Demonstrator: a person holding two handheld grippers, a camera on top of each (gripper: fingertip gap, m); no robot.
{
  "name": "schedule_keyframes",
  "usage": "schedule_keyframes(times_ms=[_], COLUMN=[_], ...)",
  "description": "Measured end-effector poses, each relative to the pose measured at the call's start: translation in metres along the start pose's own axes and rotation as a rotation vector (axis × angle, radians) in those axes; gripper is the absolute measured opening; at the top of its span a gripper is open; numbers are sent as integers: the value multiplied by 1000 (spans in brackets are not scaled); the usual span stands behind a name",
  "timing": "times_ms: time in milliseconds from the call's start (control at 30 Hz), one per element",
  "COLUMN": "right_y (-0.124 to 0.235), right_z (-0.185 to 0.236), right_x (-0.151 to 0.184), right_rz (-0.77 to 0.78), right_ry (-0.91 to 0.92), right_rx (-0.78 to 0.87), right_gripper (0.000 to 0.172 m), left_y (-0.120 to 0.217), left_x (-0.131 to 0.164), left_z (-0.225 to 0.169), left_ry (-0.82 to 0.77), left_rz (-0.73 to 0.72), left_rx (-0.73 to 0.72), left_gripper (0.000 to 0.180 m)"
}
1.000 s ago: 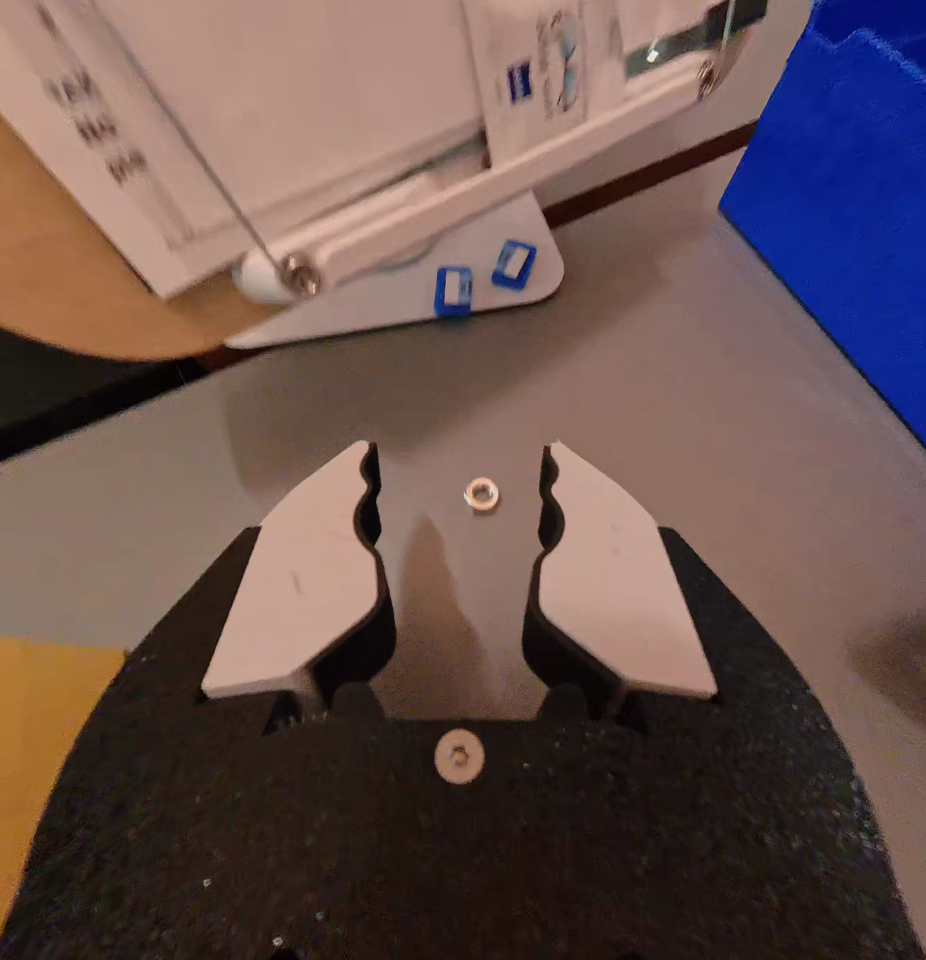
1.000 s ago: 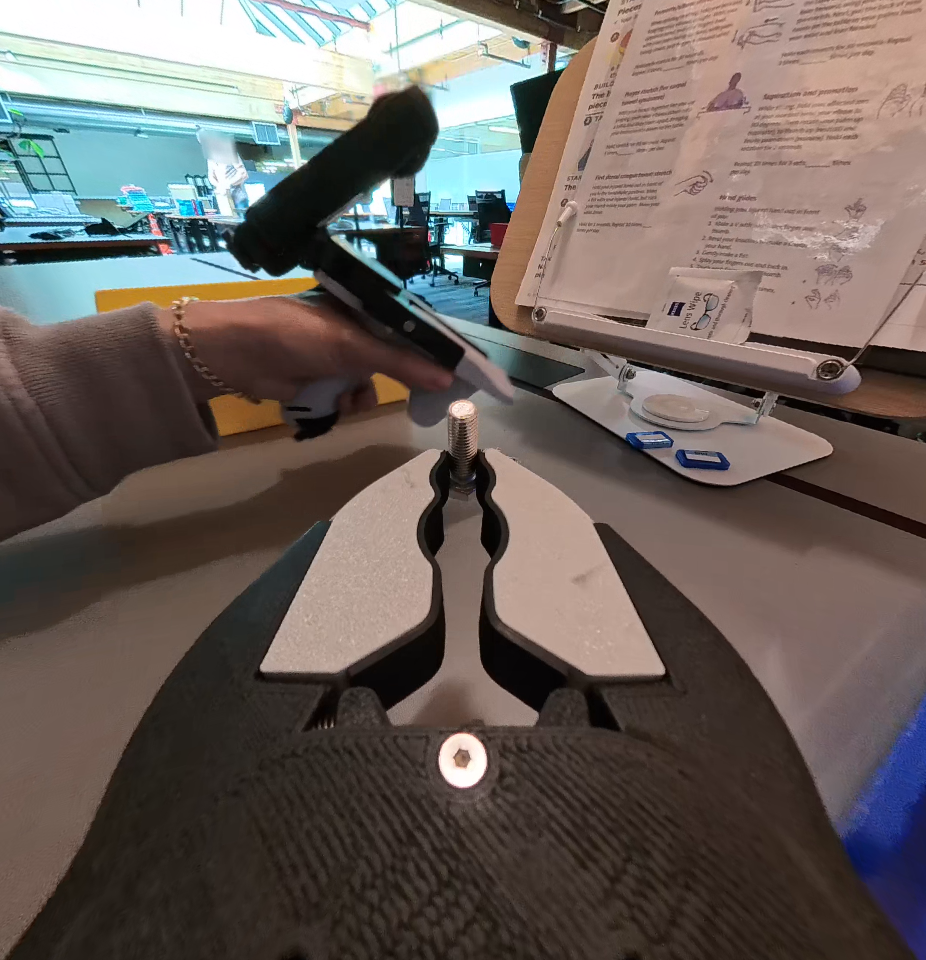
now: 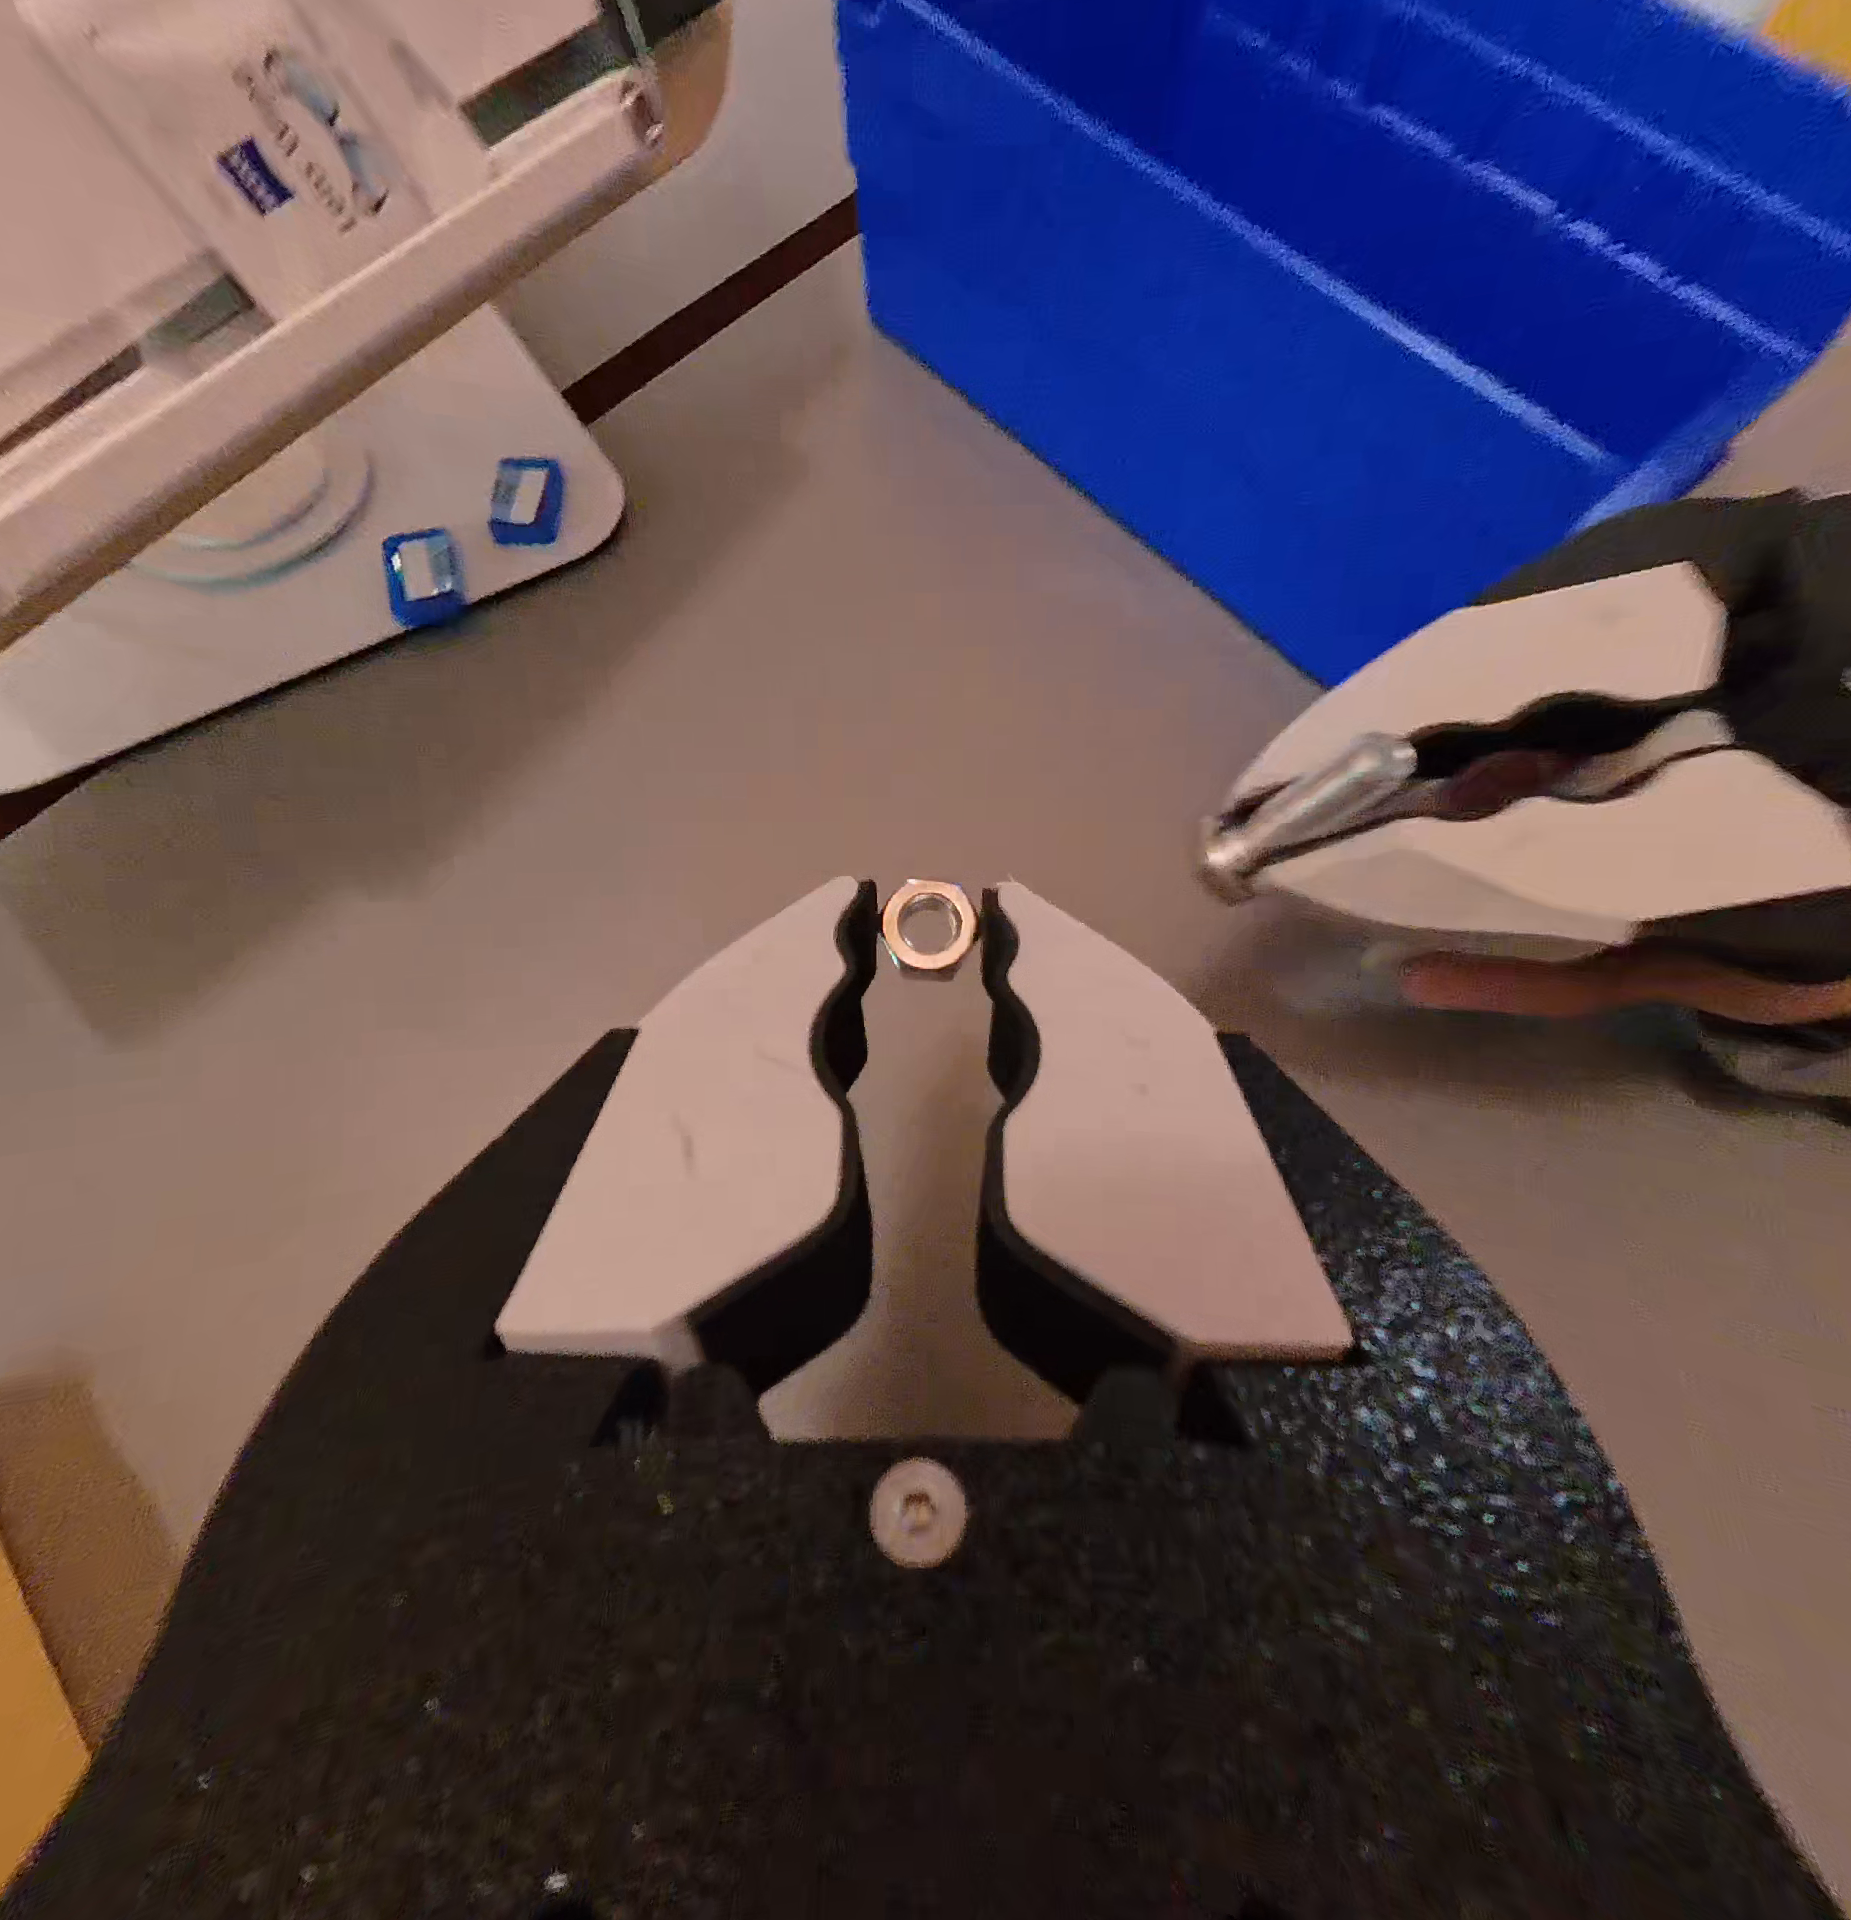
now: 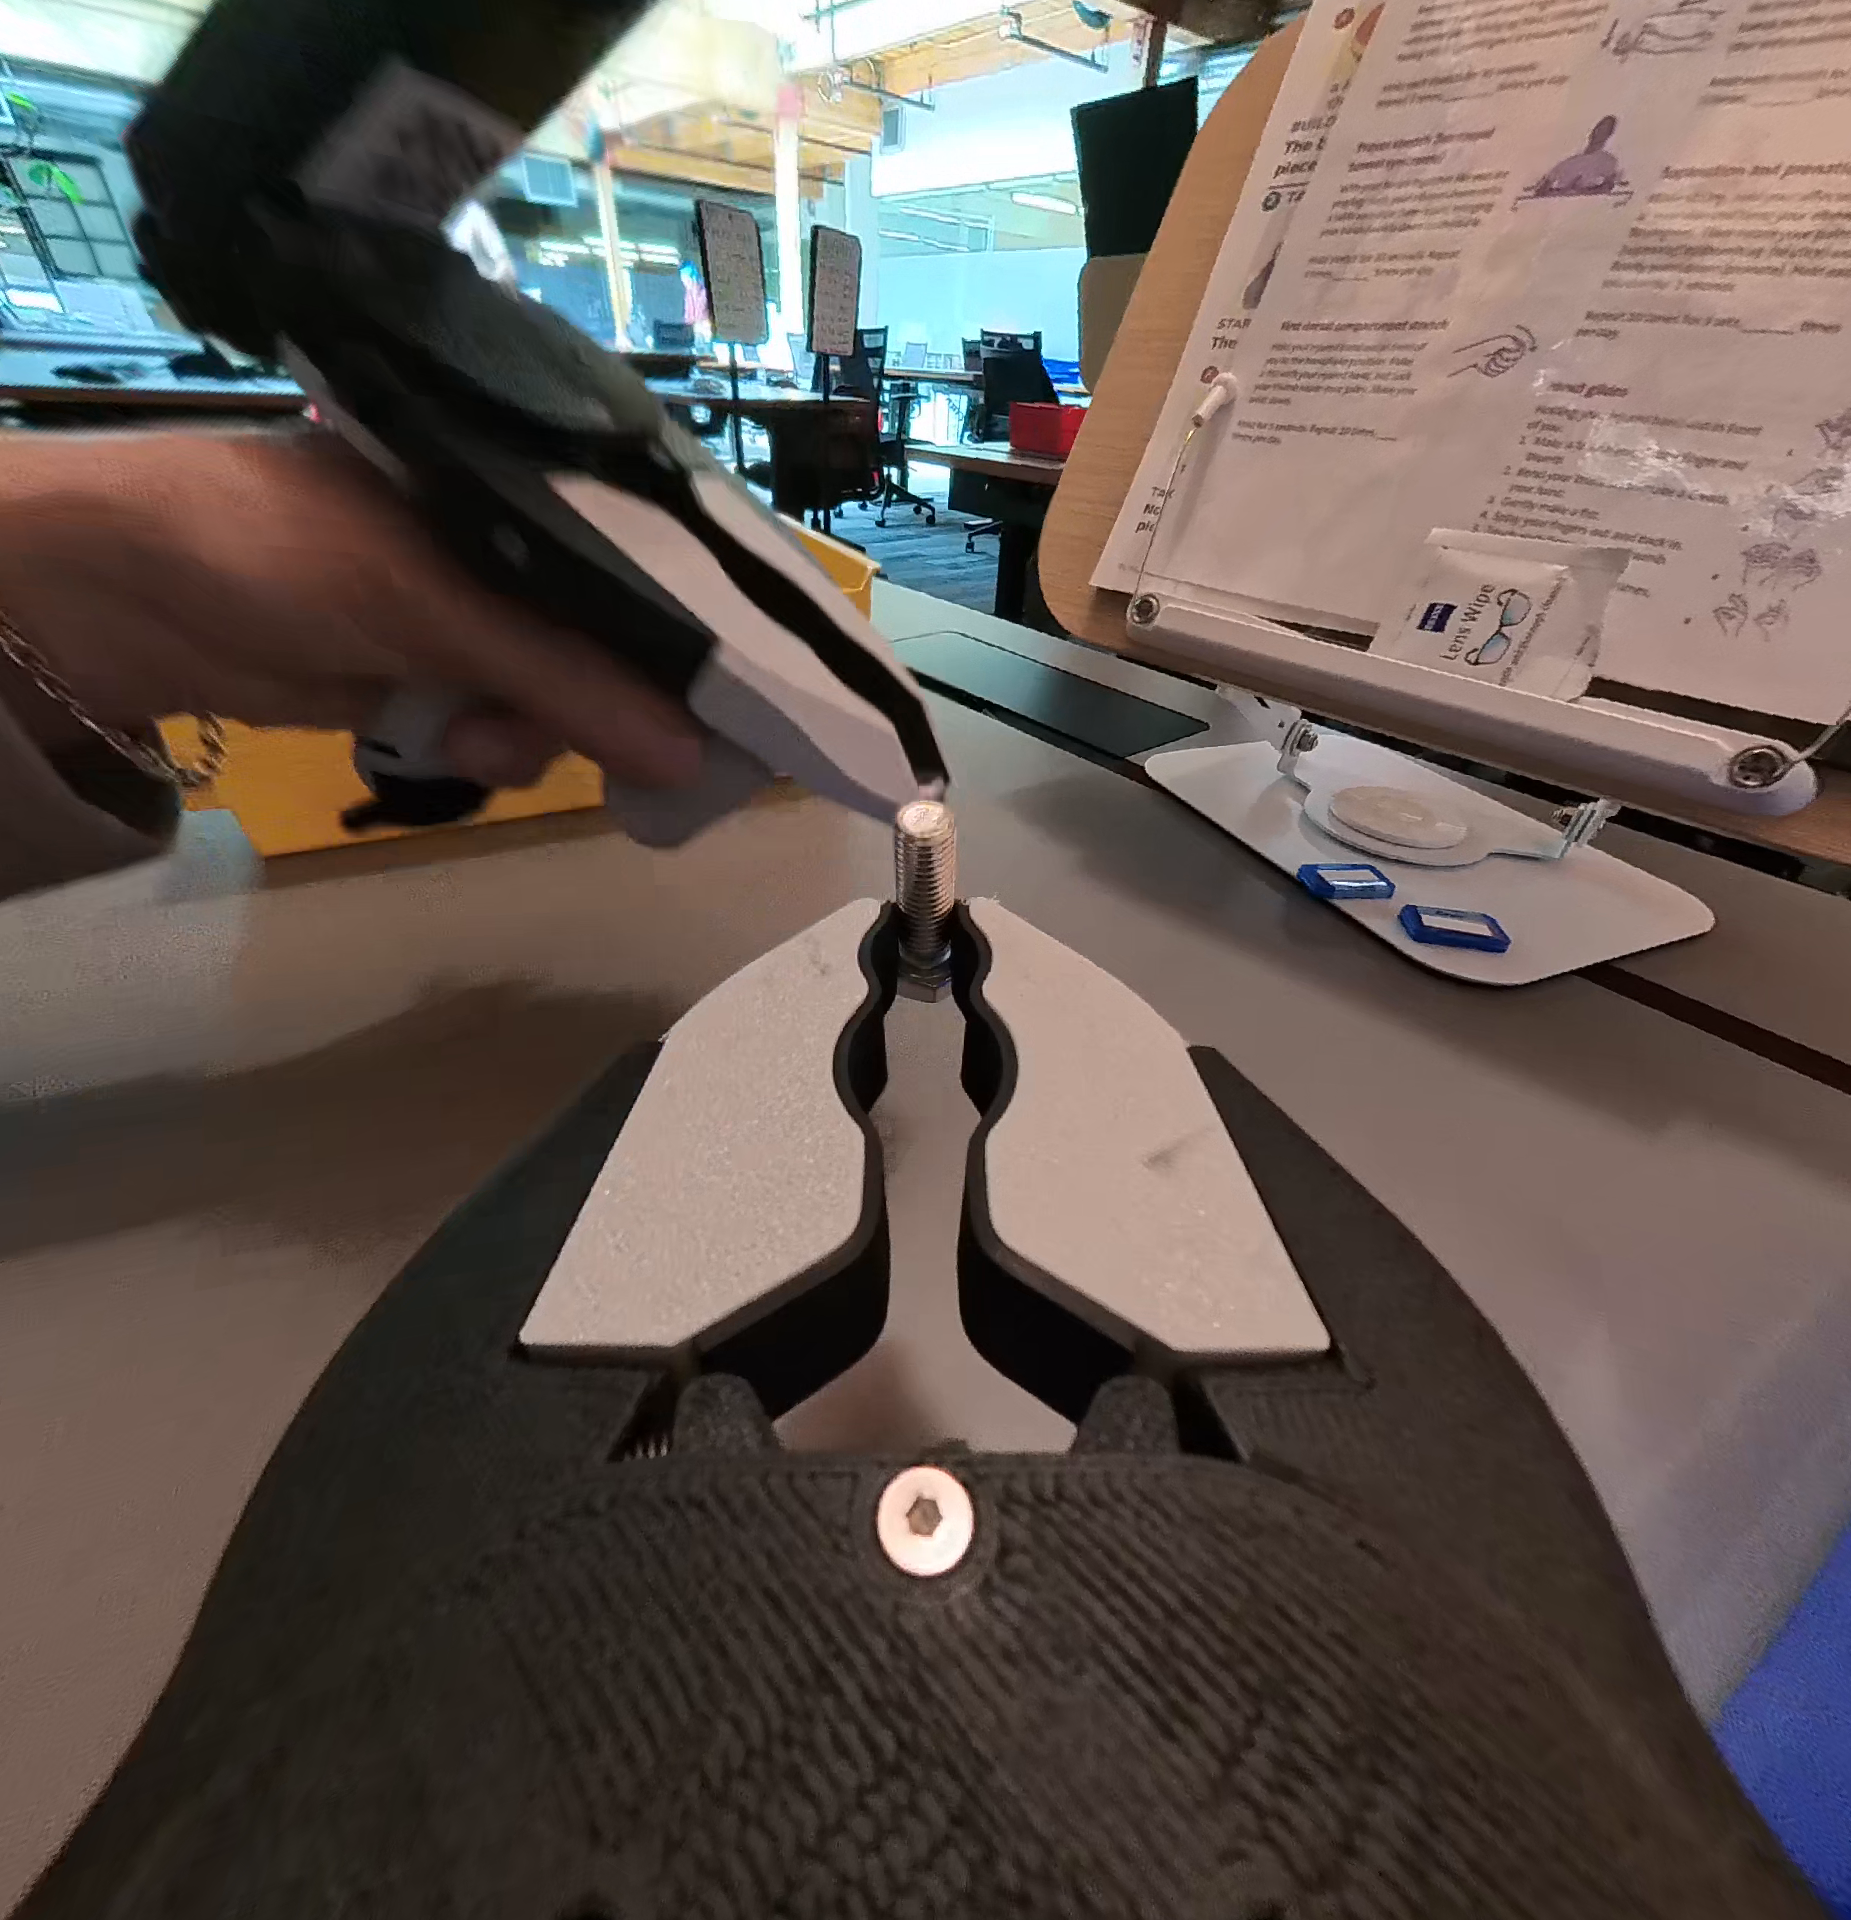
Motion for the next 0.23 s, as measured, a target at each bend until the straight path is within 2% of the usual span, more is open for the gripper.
schedule_keyframes(times_ms=[33, 133, 233], right_y=[-1, -3, -5], right_z=[2, 9, 18], right_x=[1, 2, 4], right_rz=[10, 44, 80], right_ry=[2, 37, 92], right_rx=[-2, -15, -43], right_gripper=[9, 9, 9], left_y=[6, 17, 21], left_x=[-9, -28, -29], left_z=[-10, -39, -60], left_ry=[-13, -91, -199], left_rz=[-15, -44, -6], left_rx=[50, 183, 279], left_gripper=[18, 18, 18])
Point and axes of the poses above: each gripper's, where its closed fingertips meet, y back along the fingers, x out of its underside, z = x × y across the jaws, the point moved 5 cm from there along y, back along the fingers, and after that the axes turned 15 degrees about -z, right-handed, at the moved point
